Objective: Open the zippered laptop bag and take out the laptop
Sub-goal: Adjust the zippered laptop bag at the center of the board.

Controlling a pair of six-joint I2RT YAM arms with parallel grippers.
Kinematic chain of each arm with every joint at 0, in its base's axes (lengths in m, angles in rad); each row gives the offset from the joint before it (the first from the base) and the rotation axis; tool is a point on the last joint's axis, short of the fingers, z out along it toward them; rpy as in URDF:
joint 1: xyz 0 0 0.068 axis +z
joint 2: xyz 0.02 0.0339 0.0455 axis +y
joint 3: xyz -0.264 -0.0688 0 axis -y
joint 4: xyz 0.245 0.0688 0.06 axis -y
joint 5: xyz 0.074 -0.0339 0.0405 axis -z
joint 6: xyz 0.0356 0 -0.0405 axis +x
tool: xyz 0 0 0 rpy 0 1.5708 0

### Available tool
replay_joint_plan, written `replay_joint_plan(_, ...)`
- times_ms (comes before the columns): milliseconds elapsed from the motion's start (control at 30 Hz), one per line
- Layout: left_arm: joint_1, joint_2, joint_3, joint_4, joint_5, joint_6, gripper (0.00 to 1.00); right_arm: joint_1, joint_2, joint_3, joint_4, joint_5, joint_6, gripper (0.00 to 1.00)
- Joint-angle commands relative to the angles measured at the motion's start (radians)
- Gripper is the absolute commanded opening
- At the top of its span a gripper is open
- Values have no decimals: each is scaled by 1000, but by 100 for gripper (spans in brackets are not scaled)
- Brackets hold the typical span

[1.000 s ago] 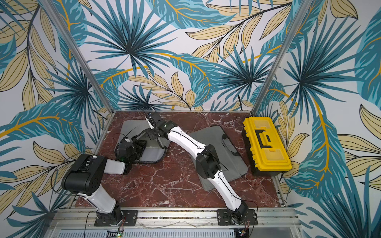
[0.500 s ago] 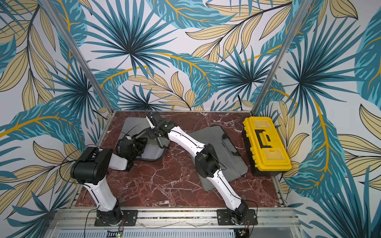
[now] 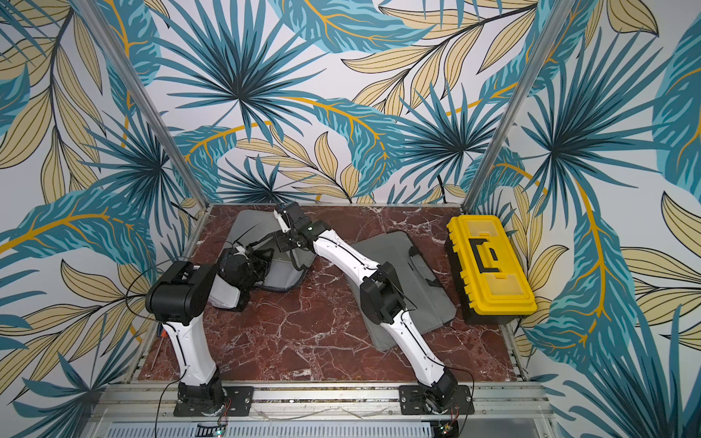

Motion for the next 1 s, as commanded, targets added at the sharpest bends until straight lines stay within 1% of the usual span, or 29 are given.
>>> replay_joint_plan(0,-4,15,52,73,37,-14,22,26,5,35,70,-115,24,0)
replay_joint_plan(67,-2,12,47,76,37,-17,19,26,5,35,59,-103,22,0)
replay_joint_plan(133,2,2,39,77,37,-16,11,24,5,33,49,-89,19,0)
replay_joint_plan(267,17,-41,15,79,45,2,0,14,6,31,30,-52,23,0)
replay_joint_plan(400,33,-101,-13,77,67,15,0,-5,13,28,11,-28,34,0)
replay_joint_plan(633,39,-212,-78,76,111,9,0,-35,36,28,-3,12,15,0)
replay_joint_plan(833,39,-338,-185,74,109,6,0,-74,57,31,44,-9,29,0)
replay_joint_plan(967,37,-386,-230,74,122,-31,0,-85,71,37,72,-10,44,0)
